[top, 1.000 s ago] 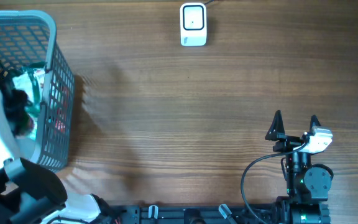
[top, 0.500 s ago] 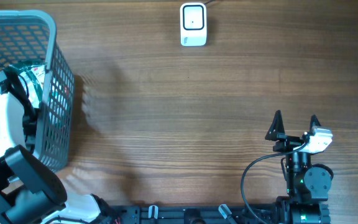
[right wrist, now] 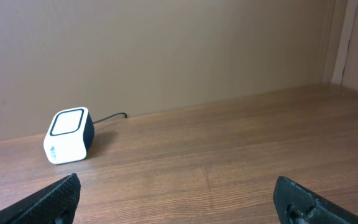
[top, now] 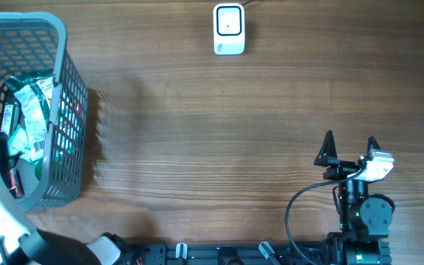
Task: Scan the item barcode
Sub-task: 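Reach the left gripper into the basket and grasp the green-capped jar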
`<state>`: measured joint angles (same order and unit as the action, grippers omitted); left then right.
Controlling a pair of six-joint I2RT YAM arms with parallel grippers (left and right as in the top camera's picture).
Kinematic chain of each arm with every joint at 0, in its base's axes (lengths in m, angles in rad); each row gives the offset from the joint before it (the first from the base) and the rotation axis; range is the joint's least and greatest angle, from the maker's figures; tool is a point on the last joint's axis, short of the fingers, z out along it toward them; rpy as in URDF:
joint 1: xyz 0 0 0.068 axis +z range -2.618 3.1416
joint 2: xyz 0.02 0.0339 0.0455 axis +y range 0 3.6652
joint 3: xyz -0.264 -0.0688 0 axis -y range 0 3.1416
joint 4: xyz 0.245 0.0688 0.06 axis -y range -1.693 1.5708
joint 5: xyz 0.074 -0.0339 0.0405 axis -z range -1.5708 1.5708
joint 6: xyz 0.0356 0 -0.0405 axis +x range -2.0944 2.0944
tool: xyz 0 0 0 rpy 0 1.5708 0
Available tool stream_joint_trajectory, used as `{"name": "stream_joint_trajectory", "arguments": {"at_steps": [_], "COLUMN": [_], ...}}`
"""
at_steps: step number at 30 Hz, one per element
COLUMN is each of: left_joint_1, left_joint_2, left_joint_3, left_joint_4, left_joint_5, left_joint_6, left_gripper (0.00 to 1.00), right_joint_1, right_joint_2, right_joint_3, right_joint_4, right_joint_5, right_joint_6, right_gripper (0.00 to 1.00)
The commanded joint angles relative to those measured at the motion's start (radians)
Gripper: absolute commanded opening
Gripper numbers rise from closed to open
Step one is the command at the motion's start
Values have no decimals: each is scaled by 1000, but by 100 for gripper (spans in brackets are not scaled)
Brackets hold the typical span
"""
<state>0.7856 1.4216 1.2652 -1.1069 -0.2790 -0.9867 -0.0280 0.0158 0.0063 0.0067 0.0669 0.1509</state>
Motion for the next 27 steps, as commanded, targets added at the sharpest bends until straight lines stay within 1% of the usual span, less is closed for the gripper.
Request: {"name": "stream_joint_trajectory", "arguments": {"at_steps": [1,3,4,10,13,16,21,22,24,25,27], "left_joint_1": [37,26,16,-54,-89,-107,-108,-108,-108,-108,-108], "left_joint_2": [36,85,117,244,254,254,254,254,254,254,254], "left_joint_3": [5,5,5,5,5,4,-35,-53,-89,-106,-144], "left_joint_4": [-14,-17,-24,-56,-89,-121,-155,-155,-154,-150,-119], "left_joint_5": [89,191,208,208,207,204,199,192,177,172,170], "left_joint_6": [21,90,97,121,121,170,176,176,176,176,176], "left_gripper": [100,100,100,100,100,98,89,84,67,61,56], "right_joint_1": [-2,-3,-2,-2,-3,-3,-2,-3,-2,-2,-3], "right_joint_2": [-5,-5,-5,-5,-5,-5,-5,-5,-5,-5,-5], "right_joint_3": [-1,-1,-1,-1,-1,-1,-1,-1,-1,-1,-1], "right_joint_4": [4,4,3,4,4,4,4,4,3,3,4], "right_joint_5": [-16,-16,-16,-16,-16,-16,-16,-16,-16,-16,-16], "right_joint_6": [-17,-17,-17,-17,-17,-17,-17,-17,-17,-18,-17], "right_gripper": [100,100,100,100,100,100,100,100,100,100,100]}}
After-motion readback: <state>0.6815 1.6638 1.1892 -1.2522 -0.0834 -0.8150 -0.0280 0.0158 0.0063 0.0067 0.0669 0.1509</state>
